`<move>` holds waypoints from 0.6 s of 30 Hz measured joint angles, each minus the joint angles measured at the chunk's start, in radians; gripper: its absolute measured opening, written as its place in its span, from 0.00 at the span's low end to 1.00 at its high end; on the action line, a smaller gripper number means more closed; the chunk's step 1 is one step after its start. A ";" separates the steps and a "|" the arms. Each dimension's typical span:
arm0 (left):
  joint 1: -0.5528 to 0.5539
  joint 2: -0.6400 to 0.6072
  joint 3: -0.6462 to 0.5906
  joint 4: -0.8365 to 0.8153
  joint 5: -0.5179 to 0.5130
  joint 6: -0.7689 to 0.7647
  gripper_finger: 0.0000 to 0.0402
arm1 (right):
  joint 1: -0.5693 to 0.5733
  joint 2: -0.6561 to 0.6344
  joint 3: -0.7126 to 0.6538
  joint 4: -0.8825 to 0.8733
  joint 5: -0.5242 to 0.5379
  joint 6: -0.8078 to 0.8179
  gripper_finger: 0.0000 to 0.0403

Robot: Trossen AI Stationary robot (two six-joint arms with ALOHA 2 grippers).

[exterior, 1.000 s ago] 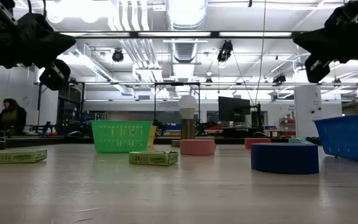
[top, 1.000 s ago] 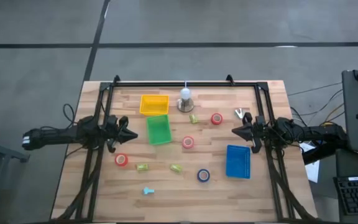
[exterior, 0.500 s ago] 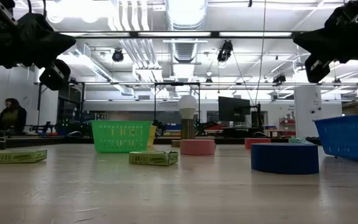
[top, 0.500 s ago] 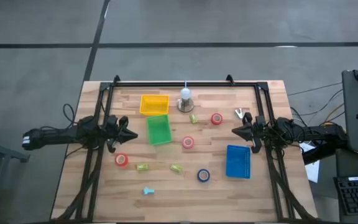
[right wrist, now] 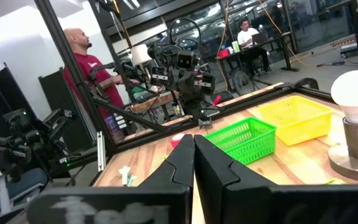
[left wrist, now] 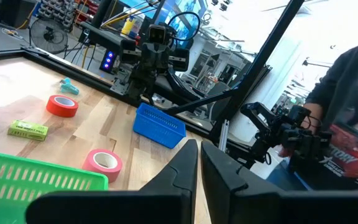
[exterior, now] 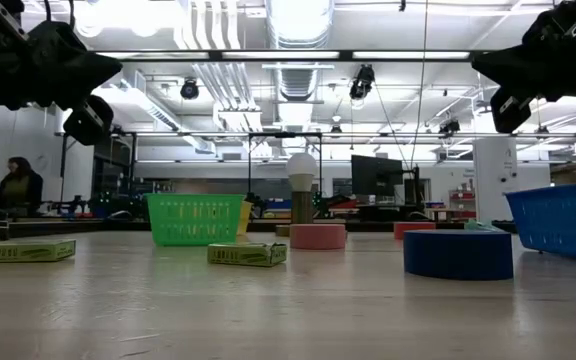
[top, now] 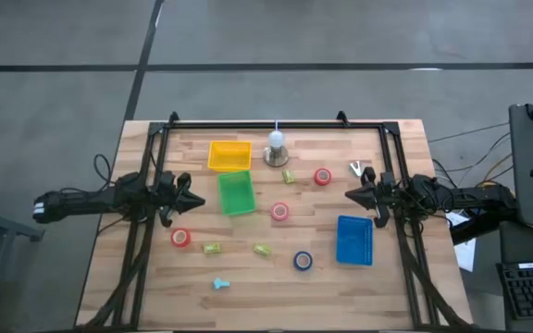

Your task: Pick and place Stapler, Stapler remover, tape

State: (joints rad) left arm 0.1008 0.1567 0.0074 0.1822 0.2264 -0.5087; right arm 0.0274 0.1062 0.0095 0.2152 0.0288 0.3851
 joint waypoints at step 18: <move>0.000 0.000 0.000 0.000 0.000 0.000 0.06 | -0.002 0.009 0.001 0.543 0.195 0.428 0.02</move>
State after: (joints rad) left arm 0.1009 0.1570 0.0074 0.1822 0.2264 -0.5087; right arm 0.0254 0.1151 0.0101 0.7578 0.2237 0.8126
